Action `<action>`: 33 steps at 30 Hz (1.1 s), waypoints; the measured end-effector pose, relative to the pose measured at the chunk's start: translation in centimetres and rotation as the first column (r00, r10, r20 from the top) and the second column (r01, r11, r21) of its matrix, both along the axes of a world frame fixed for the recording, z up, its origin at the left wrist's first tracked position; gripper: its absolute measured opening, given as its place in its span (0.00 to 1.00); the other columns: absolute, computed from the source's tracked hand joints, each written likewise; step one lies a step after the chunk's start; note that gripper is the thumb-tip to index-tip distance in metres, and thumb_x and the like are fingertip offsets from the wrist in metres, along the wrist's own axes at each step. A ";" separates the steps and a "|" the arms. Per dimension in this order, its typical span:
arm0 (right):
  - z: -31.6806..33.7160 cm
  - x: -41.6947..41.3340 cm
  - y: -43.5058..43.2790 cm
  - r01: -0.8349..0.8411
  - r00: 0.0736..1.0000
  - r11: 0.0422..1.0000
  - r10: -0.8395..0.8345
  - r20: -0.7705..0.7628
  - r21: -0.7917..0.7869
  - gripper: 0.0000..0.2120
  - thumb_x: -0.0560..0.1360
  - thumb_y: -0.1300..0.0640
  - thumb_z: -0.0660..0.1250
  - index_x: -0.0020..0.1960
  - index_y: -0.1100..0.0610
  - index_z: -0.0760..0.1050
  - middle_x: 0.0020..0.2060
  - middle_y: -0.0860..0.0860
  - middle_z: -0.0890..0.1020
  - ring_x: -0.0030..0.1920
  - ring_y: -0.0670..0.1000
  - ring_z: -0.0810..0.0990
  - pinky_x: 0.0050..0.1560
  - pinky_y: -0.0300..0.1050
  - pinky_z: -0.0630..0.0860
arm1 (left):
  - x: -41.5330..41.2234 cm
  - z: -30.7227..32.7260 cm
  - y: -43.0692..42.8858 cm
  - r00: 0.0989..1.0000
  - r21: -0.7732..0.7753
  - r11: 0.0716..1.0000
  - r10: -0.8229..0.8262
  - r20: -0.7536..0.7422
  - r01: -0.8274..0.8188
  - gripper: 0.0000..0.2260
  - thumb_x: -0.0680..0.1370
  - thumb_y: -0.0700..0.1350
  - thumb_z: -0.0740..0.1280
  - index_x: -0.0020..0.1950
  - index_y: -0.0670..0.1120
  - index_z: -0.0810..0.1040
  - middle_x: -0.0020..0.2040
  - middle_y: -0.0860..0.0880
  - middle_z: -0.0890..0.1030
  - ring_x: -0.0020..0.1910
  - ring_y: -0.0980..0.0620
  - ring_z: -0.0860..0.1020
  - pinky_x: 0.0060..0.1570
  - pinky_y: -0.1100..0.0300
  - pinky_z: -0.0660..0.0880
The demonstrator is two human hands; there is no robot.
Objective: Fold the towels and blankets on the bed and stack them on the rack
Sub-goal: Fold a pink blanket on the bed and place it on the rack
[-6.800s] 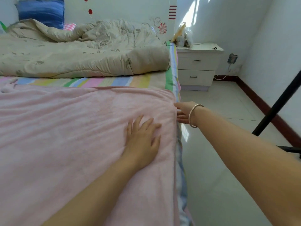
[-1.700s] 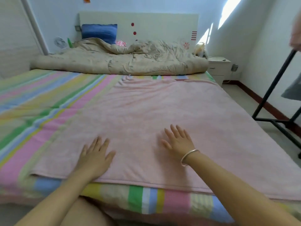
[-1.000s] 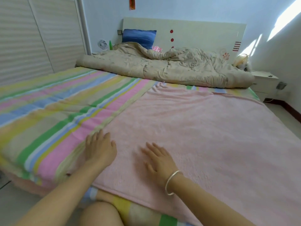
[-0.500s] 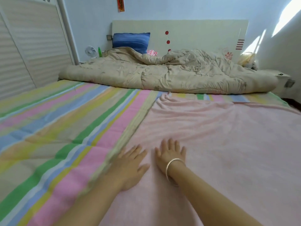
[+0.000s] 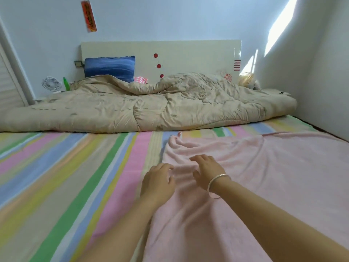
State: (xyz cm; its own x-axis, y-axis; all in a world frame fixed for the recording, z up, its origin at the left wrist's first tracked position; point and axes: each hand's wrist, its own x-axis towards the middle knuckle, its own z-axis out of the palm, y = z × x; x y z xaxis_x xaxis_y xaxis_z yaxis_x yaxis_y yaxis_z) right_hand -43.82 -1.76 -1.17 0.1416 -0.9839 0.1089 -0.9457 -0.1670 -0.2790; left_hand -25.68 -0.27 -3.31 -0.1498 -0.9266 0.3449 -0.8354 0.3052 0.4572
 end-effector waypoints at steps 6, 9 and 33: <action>0.8 1.9 -11.4 0.084 0.989 0.996 -0.086 -0.117 -0.025 0.21 0.79 0.50 0.58 0.71 0.50 0.66 0.67 0.51 0.70 0.66 0.55 0.68 0.64 0.48 0.68 | 1.8 -5.6 -9.1 0.811 -0.029 0.967 0.196 -0.551 -0.254 0.07 0.78 0.40 0.64 0.50 0.52 0.77 0.50 0.55 0.80 0.50 0.51 0.80 0.46 0.60 0.72; 0.3 3.8 -17.9 0.174 0.980 0.985 -0.174 -0.094 -0.009 0.19 0.80 0.47 0.55 0.67 0.51 0.71 0.64 0.53 0.73 0.64 0.56 0.71 0.60 0.50 0.70 | 1.9 -6.3 -12.7 0.876 -0.078 0.955 0.229 -0.424 -0.287 0.05 0.78 0.42 0.63 0.49 0.49 0.78 0.48 0.51 0.80 0.49 0.47 0.78 0.46 0.55 0.72; -0.7 6.0 -27.4 0.292 0.952 0.927 -0.305 0.020 0.237 0.26 0.82 0.46 0.54 0.73 0.61 0.65 0.69 0.61 0.70 0.63 0.58 0.70 0.65 0.50 0.63 | 2.3 -5.2 -16.0 0.895 0.270 0.960 0.179 -0.407 -0.069 0.07 0.73 0.56 0.70 0.47 0.58 0.76 0.46 0.58 0.83 0.51 0.52 0.80 0.53 0.53 0.76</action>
